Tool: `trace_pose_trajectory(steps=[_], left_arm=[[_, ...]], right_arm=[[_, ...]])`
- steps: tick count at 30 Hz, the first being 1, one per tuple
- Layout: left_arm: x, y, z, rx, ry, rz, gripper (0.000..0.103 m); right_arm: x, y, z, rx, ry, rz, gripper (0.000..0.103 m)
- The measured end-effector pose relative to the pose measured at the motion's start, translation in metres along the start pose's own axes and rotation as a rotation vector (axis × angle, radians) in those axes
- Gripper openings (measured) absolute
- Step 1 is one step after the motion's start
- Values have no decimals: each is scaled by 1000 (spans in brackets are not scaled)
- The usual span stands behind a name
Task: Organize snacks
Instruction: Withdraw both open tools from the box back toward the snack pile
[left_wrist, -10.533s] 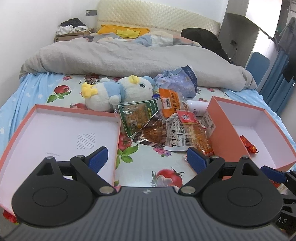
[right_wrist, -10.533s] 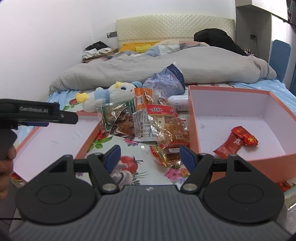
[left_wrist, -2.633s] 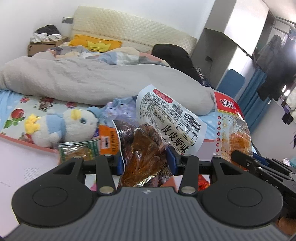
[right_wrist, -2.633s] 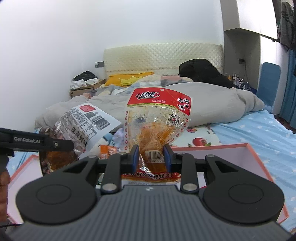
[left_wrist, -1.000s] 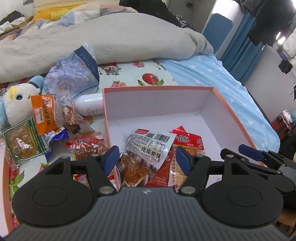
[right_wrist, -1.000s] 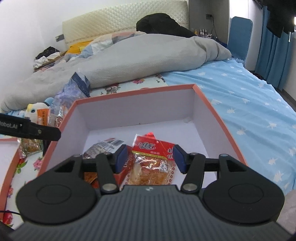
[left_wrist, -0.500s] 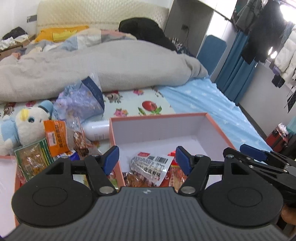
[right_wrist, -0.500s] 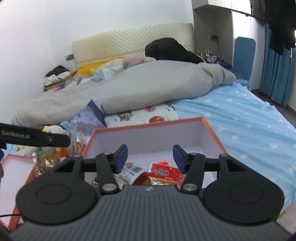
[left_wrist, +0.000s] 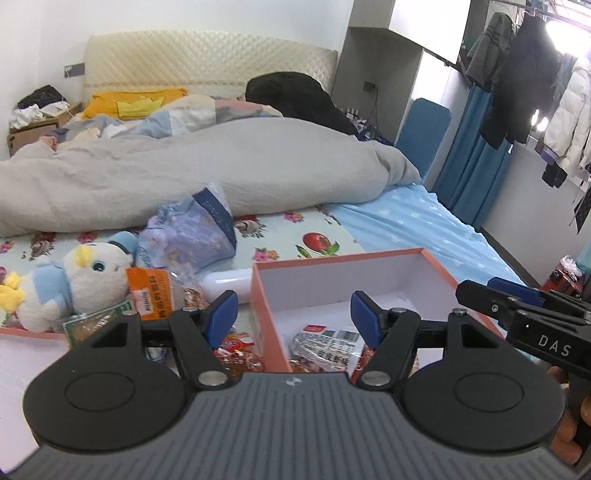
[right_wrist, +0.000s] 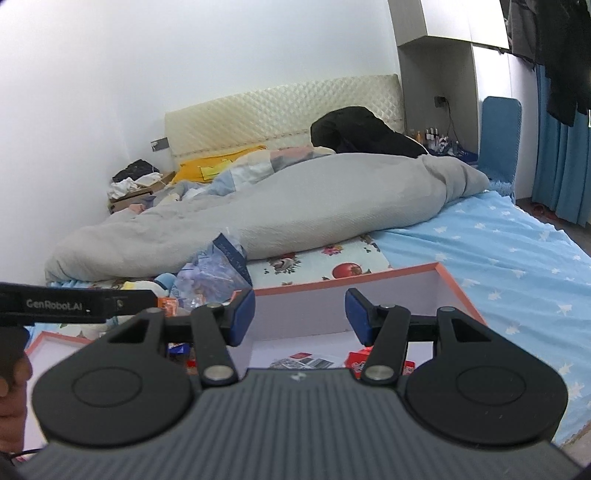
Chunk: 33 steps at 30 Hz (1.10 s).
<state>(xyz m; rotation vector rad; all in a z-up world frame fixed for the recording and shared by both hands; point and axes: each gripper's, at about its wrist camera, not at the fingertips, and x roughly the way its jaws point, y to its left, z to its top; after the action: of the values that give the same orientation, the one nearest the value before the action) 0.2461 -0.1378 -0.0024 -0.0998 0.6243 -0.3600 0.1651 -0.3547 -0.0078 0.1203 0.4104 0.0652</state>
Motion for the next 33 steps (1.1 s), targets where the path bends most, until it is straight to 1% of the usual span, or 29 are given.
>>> trace_pose_trajectory(steps=[4, 9, 14, 20, 28, 33], left_arm=[[-10, 12, -3, -3, -20, 11, 72], [-18, 25, -10, -7, -25, 26, 72], [-27, 42, -18, -18, -26, 46, 72], [-34, 65, -28, -2, 0, 80, 72], [-43, 90, -44, -57, 12, 91, 72], [-51, 101, -53, -69, 24, 99, 72]], right_arm=[[-4, 13, -2, -2, -12, 19, 57], [-6, 30, -5, -21, -16, 28, 57], [-4, 46, -13, -32, 4, 32, 57], [-3, 62, -23, -45, 26, 48, 57], [-1, 84, -39, -65, 60, 50, 57], [2, 100, -48, -71, 80, 57, 57]])
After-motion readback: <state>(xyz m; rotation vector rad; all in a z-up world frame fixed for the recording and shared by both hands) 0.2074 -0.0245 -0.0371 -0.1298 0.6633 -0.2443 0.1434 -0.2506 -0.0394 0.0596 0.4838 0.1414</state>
